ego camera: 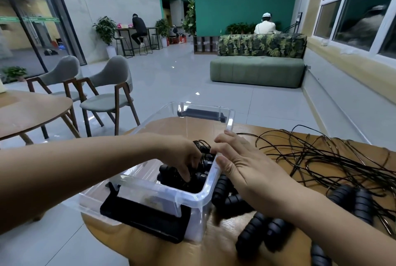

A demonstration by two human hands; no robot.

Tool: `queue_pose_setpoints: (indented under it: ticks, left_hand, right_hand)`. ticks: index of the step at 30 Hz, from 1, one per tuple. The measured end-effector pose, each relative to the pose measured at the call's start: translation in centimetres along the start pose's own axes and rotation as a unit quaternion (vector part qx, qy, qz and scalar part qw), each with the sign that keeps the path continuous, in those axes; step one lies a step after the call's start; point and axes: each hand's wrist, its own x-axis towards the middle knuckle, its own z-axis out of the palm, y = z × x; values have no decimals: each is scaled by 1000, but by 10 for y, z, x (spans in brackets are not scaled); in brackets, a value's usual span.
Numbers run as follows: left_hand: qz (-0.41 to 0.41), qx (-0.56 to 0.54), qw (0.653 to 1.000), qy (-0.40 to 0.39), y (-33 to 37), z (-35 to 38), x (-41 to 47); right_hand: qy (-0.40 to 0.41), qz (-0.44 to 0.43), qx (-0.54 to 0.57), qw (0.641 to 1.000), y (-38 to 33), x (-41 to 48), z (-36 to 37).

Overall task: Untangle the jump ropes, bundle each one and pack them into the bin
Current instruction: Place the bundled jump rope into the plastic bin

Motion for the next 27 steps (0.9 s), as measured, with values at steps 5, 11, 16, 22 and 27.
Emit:
queue_pose_setpoints:
  ticks: [5,11,16,22,27]
  left_hand:
    - [-3,2,1000,-9,4,-4,-16]
    - [51,88,991,90,8,8,-25]
    - [15,41,998,47,0,-4,-42]
    - [-18,-1,997,77,-11,-19,-51]
    - [-10,71,997,42,-2,-16,-46]
  right_hand:
    - [-18,15,-15,1000,-3,-1,0]
    - [-27,31,-13,999,-4,1,3]
    - [-28,38,-13,999,-8,-4,3]
    - [-46,50,7,998,-11,-15,-4]
    - [-54,33,-3,998,-12,-14,-6]
